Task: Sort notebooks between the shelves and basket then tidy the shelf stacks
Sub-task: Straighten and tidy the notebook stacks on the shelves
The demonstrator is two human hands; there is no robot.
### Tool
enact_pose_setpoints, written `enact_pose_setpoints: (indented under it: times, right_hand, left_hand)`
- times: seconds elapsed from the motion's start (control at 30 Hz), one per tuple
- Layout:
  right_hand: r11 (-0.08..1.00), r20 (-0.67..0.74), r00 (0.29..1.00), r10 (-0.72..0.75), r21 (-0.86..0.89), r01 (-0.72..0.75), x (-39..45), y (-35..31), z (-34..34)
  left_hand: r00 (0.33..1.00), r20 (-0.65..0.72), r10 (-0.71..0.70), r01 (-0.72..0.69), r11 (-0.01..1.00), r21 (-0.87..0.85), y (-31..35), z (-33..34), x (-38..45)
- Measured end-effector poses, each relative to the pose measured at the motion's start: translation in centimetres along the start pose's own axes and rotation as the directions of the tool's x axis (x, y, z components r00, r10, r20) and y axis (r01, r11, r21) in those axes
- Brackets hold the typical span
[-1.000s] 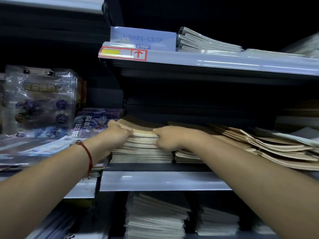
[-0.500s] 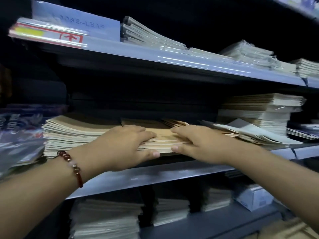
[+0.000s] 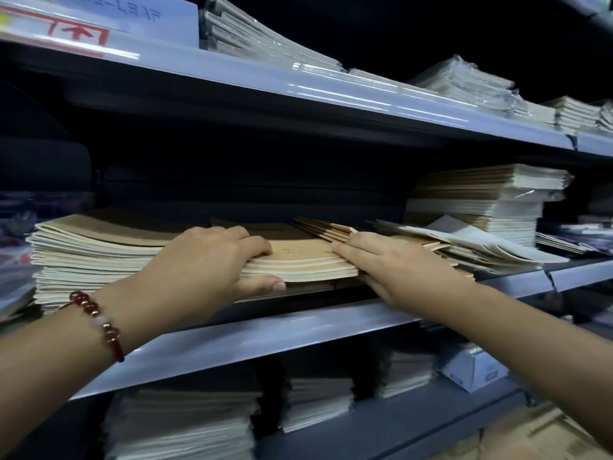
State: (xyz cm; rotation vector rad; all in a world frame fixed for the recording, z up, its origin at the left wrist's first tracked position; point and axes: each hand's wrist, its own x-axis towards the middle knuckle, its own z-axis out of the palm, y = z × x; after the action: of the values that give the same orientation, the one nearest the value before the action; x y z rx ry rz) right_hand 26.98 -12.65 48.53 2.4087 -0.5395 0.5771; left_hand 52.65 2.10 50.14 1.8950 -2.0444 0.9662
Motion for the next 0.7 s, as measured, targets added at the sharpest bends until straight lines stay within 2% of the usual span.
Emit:
enact_pose_setpoints:
  times: [0.2, 0.47, 0.53, 0.7]
  right_hand:
    - [0.999, -0.136, 0.991, 0.009, -0.044, -0.015, -0.9, 0.8, 1.2]
    - [0.997, -0.18, 0.984, -0.004, -0.078, -0.01, -1.4, 1.4, 2.2]
    - [0.998, -0.137, 0.99, 0.032, -0.044, -0.039, -1.2, 0.8, 1.6]
    - [0.948, 0.053, 0.954, 0.294, 0.115, -0.298, 0.3, -1.6, -0.3]
  left_hand:
    - [0.996, -0.013, -0.083, 0.082, 0.995, -0.052, -0.6, 1.6, 0.7]
    - [0.981, 0.001, -0.196, 0.196, 0.979, -0.059, 0.0, 2.0, 1.0]
    - [0.977, 0.007, -0.215, 0.215, 0.975, -0.055, -0.1, 2.1, 1.3]
    - [0.966, 0.013, -0.256, 0.257, 0.965, -0.055, -0.5, 3.0, 2.2]
